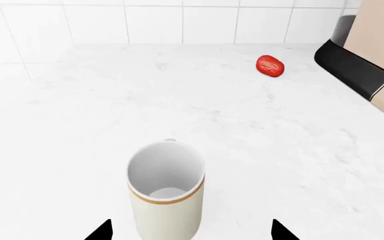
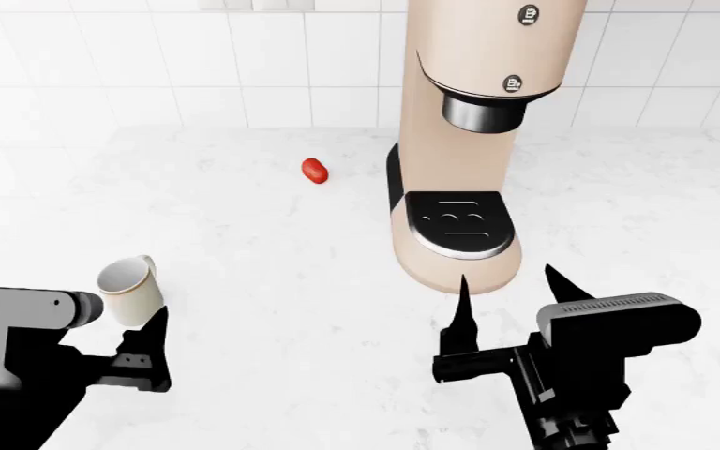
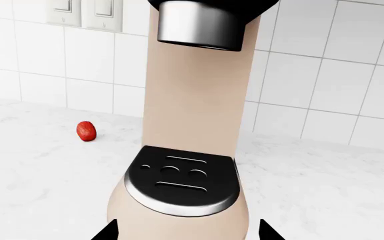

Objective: A wet mug is on the counter and needs to be dried. Pick it up and place it upside down in the open cabinet.

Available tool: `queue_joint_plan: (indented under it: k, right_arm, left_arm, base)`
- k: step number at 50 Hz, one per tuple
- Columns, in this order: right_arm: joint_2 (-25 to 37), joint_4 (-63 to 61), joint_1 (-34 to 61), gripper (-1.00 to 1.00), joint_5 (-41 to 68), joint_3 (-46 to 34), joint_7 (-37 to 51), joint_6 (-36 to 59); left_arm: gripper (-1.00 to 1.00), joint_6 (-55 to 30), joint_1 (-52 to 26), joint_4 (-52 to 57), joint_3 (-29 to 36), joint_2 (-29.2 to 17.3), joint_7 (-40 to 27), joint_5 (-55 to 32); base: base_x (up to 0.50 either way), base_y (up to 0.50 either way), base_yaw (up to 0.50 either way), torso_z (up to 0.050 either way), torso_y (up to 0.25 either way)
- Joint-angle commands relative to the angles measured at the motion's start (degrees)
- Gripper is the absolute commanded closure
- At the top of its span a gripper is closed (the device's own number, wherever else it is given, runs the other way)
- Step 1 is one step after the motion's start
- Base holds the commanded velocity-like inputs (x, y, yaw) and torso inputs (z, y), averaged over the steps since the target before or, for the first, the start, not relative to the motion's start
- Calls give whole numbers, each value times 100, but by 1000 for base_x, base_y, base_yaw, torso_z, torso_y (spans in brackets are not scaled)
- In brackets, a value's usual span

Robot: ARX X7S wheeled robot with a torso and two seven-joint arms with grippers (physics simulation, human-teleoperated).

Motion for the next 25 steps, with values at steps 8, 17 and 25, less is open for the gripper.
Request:
queue_joint_plan:
  k: [8,17,25]
  right_arm:
    - [26,-11,0,-100,41,-9,54,-3]
    - [42,-6,-13,-100,59,-11,76,-23]
    - [53,-4,-22,-100,78,-11,96,-39]
  left_arm:
    - [-100,133,-276,-651,431,-51,25,325]
    - [-100,188,-397,-894,621,-52,63,423]
    - [-100,258,-477,-1117,770,-45,78,542]
  base:
    - [0,0,0,0,0]
    - [0,0,0,0,0]
    - [0,0,0,0,0]
